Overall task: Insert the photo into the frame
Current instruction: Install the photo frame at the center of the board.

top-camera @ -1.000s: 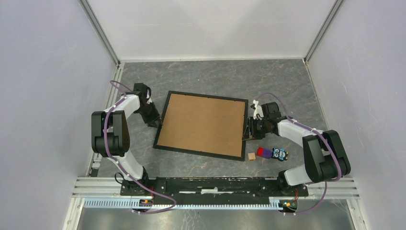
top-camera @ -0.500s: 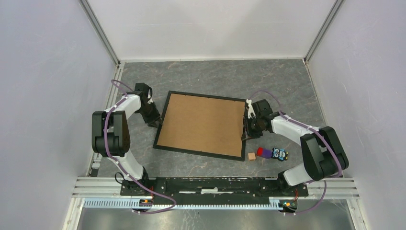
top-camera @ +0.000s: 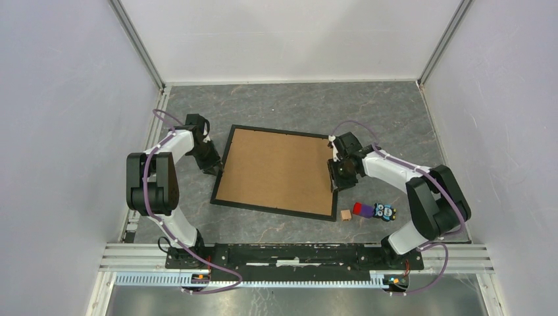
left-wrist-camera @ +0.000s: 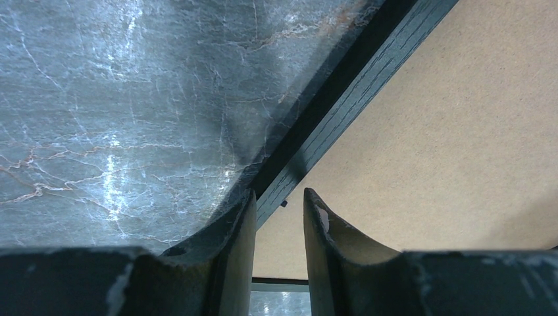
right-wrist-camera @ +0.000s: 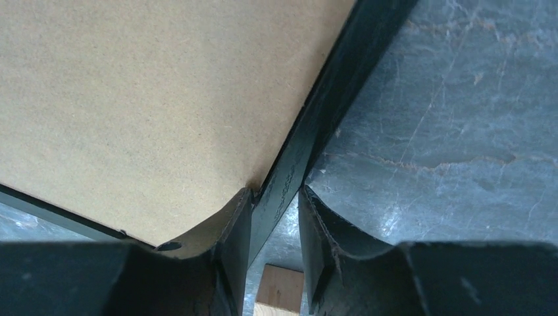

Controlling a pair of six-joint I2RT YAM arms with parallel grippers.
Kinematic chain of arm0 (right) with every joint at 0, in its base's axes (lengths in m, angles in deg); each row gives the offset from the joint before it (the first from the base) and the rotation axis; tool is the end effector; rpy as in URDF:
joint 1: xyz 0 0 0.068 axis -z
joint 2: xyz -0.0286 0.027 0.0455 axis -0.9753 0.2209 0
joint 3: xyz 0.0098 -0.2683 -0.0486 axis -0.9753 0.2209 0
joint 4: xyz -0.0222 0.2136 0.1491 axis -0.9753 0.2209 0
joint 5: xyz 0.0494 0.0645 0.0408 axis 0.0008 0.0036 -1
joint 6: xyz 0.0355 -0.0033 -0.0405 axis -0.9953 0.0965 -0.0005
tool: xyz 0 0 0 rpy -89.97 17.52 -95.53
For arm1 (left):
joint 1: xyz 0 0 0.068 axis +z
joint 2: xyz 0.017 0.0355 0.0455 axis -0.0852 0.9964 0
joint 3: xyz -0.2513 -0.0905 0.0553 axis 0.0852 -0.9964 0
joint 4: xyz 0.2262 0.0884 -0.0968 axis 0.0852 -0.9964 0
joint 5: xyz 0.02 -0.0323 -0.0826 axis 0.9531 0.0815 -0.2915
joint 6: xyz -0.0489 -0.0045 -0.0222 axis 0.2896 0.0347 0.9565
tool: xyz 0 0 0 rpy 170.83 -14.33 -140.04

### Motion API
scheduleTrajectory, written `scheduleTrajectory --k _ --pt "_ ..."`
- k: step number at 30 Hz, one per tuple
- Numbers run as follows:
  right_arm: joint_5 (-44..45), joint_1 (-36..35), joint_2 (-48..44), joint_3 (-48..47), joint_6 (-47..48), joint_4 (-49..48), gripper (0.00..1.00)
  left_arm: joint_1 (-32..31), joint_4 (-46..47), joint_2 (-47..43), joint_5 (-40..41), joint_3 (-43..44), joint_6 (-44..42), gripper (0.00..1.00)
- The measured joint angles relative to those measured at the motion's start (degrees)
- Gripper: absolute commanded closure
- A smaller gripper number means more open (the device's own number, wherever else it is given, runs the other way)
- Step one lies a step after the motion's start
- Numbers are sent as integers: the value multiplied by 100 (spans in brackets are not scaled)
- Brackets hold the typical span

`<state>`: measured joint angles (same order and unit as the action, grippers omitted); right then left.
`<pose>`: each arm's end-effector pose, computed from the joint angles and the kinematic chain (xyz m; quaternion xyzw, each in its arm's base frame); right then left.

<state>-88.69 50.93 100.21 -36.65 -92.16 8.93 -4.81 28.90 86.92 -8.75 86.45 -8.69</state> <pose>0.2454 0.1254 0.1575 -0.0668 0.9845 0.1068 0.1219 0.3152 -0.0052 0.1686 -0.2086 0.9696 -0.1005 0.0797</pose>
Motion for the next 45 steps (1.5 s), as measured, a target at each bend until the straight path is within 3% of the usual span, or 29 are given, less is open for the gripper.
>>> scheduleTrajectory --k 5,13,19,26,45 --pt "13 20 -39 -155 293 -31 48 -28 0 -17 -2 0 -2 56" --pt "-122 109 -669 -350 514 -120 42 -155 11 -334 -118 -74 0 43" --pt "-118 234 -1283 170 409 -256 52 -173 79 -905 -136 -164 2 41" --pt "-396 876 -1231 820 238 -498 64 -173 131 -688 -166 -164 2 48" --pt "-1064 883 -874 1064 190 -1158 66 -173 114 -299 -173 -164 2 54"
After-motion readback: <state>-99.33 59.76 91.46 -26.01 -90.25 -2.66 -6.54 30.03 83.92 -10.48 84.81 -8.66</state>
